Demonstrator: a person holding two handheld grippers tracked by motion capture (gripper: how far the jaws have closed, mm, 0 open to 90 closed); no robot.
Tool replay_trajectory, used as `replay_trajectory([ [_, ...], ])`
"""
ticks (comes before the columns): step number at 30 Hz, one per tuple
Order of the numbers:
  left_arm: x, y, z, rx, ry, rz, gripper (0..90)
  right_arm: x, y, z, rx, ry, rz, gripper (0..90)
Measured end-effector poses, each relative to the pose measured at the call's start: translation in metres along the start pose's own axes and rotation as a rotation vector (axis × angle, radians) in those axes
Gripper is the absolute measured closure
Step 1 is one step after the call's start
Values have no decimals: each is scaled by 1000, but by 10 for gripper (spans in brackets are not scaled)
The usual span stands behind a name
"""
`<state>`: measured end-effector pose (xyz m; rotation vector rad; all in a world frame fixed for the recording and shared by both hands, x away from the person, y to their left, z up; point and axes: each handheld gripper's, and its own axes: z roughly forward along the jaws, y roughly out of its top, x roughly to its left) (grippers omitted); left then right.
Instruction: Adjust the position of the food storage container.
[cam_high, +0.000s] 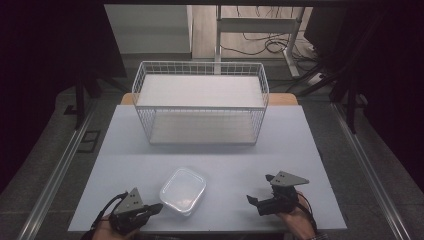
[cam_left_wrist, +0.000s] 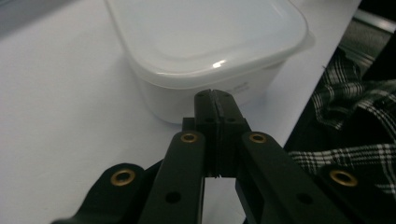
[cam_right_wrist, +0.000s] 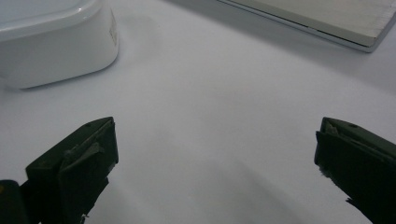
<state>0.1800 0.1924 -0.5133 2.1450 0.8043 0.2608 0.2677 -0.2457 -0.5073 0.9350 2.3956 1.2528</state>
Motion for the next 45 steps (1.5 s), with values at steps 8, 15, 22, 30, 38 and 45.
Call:
replay_trajectory([
  [8, 2, 5, 17, 29, 12, -23, 898, 1, 1, 2, 10, 5, -2, 3],
  [15, 15, 13, 28, 40, 47, -48, 897, 5, 5, 6, 15, -9, 0, 3],
  [22, 29, 16, 34, 33, 63, -82, 893, 4, 9, 11, 22, -23, 8, 0],
  [30, 40, 25, 45, 29, 62, -95, 891, -2, 22, 26, 68, 8, 31, 217],
  [38, 52, 37, 58, 30, 63, -83, 888, 3, 46, 51, 127, 43, 15, 538],
  [45, 60, 48, 68, 19, 50, -79, 889, 10, 60, 76, 137, 82, 14, 703],
])
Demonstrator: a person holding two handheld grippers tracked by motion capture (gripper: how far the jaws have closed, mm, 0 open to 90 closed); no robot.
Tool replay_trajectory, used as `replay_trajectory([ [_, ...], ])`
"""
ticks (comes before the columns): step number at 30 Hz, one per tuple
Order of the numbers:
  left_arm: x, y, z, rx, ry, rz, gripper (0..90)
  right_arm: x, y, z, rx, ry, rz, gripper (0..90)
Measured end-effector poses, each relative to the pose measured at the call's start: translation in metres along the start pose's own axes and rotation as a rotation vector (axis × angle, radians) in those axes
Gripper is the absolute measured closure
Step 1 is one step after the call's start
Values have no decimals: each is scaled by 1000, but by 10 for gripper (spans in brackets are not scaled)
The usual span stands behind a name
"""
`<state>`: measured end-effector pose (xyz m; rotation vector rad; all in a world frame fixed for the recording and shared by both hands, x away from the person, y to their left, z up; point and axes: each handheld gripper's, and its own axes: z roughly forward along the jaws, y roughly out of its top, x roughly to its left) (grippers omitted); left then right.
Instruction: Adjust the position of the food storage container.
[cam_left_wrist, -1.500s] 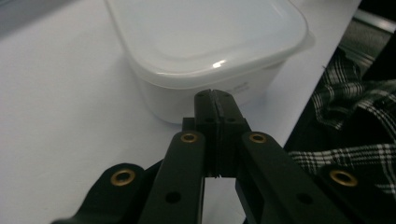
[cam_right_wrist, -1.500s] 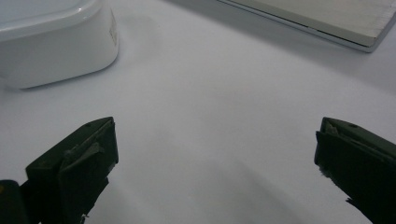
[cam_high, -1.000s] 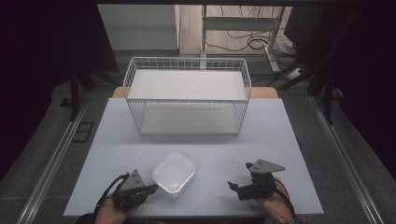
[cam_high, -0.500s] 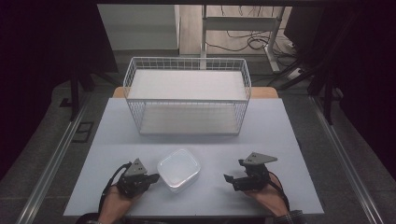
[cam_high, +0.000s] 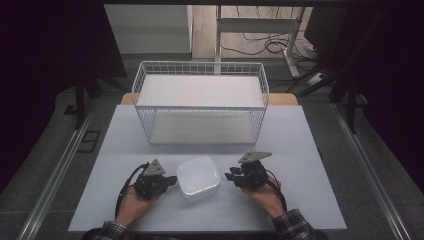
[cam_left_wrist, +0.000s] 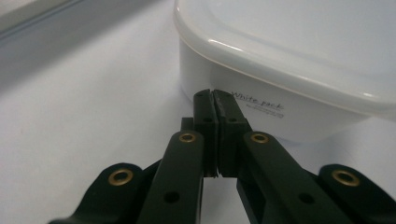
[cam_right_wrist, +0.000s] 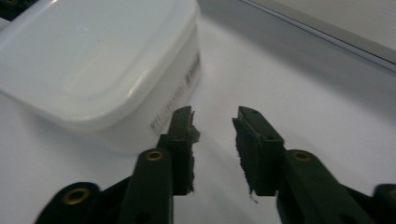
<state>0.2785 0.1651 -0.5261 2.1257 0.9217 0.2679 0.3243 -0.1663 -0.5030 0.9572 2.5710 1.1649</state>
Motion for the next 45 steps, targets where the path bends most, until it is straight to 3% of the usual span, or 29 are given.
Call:
replay_trajectory([
  [5, 4, 9, 4, -32, -29, -17, 892, 2, 2, 0, -14, 13, -18, 818],
  [9, 0, 15, 9, -39, -43, -13, 895, 4, 3, -5, -29, 29, -33, 854],
  [20, -11, 22, 16, -46, -79, 3, 896, 4, -5, -20, -26, -6, -18, 861],
  [25, -12, 22, 17, -47, -75, 4, 889, 3, -8, -22, -24, -14, -7, 845],
  [28, -12, 20, 13, -47, -47, 12, 857, 4, -9, -23, -25, -53, -38, 805],
  [31, -11, 18, 10, -56, -42, 5, 757, 2, -13, -31, -49, -65, -54, 748],
  [33, -12, 16, 6, -57, -14, 18, 665, 0, -16, -36, -62, -75, -56, 700],
  [38, -11, 10, 3, -54, -6, 24, 406, -9, -22, -42, -84, -94, -33, 515],
  [45, -3, 6, -1, -100, -16, 0, 201, -15, -24, -41, -91, -100, -3, 307],
])
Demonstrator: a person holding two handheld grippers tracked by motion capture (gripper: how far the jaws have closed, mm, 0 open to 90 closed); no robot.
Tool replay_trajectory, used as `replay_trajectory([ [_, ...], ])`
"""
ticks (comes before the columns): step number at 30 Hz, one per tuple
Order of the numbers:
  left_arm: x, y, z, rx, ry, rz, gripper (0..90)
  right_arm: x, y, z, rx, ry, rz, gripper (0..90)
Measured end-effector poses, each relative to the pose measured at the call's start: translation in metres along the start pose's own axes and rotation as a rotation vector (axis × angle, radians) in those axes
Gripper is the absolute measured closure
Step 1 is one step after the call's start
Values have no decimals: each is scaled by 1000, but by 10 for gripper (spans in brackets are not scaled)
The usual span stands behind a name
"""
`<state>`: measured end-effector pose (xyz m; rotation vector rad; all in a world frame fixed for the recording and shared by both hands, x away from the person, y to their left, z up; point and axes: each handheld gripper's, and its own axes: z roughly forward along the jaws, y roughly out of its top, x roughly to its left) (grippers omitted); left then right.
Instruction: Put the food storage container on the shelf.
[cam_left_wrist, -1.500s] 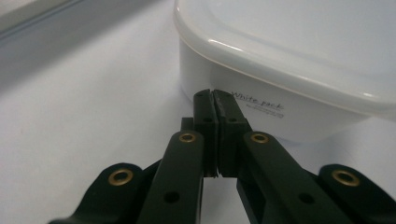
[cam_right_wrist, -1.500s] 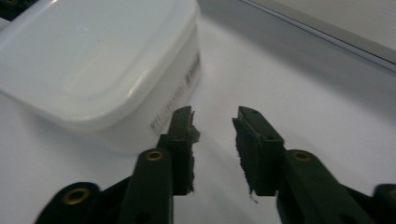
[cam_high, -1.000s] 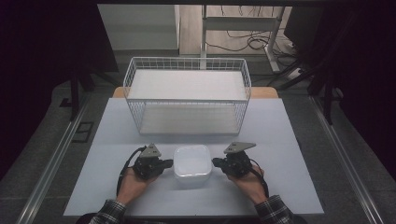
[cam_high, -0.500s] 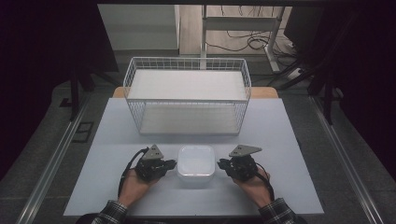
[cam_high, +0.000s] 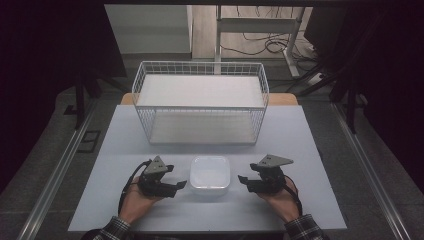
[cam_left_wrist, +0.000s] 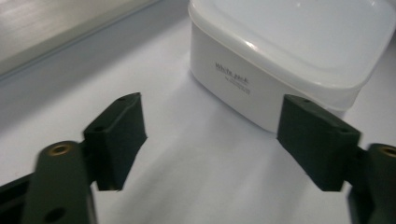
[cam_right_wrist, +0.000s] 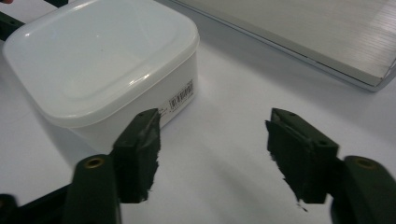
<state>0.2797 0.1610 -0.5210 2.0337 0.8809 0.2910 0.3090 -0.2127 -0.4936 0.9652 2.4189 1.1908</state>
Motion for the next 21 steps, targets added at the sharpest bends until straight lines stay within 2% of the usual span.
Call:
replay_trajectory([
  [4, 3, -3, 0, -5, -5, 0, 131, -1, 0, 3, -4, 8, 13, 218],
  [8, 3, -1, 0, -35, -1, 19, 70, -1, 1, 5, -13, 17, 8, 137],
  [13, 3, 7, -3, -69, -21, -5, 70, 0, 6, 3, -31, 15, -7, 69],
  [19, 2, 18, -6, -89, -70, -48, 79, 6, 15, -1, -42, 27, -33, 61],
  [21, 0, 22, -6, -91, -84, -44, 89, 10, 18, -1, -39, 46, -29, 61],
])
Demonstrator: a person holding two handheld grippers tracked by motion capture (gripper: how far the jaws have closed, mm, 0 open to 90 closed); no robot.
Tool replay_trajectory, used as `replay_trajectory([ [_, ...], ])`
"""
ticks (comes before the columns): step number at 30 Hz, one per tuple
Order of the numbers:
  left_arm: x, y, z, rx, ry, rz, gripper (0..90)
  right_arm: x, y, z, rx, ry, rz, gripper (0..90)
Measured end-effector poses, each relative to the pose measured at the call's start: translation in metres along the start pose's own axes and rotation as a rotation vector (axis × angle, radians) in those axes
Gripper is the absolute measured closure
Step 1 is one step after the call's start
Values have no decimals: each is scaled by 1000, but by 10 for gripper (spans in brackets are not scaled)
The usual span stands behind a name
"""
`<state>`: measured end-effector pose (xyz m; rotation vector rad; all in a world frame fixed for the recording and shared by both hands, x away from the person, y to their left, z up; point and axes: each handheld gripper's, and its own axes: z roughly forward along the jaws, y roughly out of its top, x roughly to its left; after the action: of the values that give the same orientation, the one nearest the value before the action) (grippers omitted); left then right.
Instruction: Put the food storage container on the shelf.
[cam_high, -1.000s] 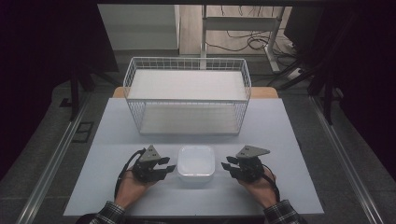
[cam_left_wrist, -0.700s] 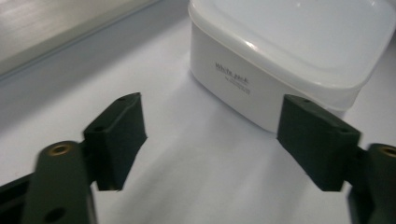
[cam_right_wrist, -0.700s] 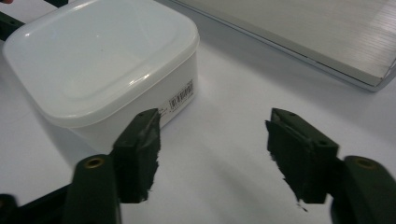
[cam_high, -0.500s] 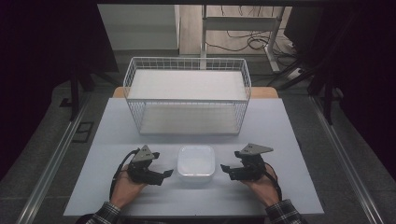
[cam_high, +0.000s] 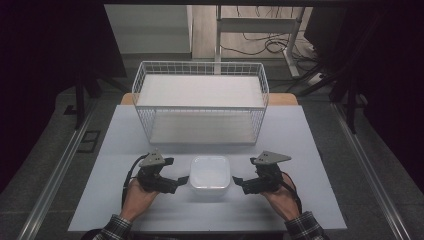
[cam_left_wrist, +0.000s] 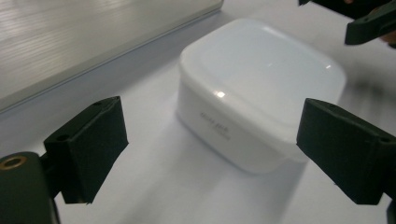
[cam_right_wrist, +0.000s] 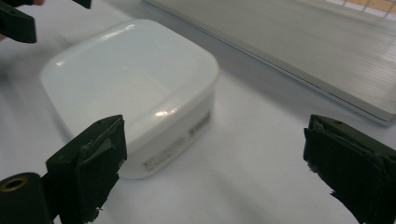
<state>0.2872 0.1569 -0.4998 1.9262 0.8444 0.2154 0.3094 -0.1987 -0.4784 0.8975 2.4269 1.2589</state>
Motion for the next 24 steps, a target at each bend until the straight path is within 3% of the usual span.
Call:
replay_trajectory([
  [4, -5, 9, 5, 15, -10, 10, 79, 8, 5, 5, 22, 13, 8, 34],
  [12, -11, 20, 28, 75, -16, 12, 19, 27, 17, 17, 51, 36, -37, 20],
  [19, -13, 17, 44, 129, -40, 27, 55, 16, 17, 32, 73, 83, 67, 121],
  [20, -11, 15, 45, 125, -61, -1, 53, 16, 17, 34, 79, 94, 80, 130],
  [21, -11, 15, 45, 125, -61, -1, 54, 16, 17, 34, 79, 94, 80, 130],
  [22, -8, 13, 47, 124, -94, -45, 56, 16, 14, 40, 94, 116, 95, 148],
  [24, -8, 11, 46, 119, -111, -50, 92, 15, 13, 42, 103, 144, 133, 173],
])
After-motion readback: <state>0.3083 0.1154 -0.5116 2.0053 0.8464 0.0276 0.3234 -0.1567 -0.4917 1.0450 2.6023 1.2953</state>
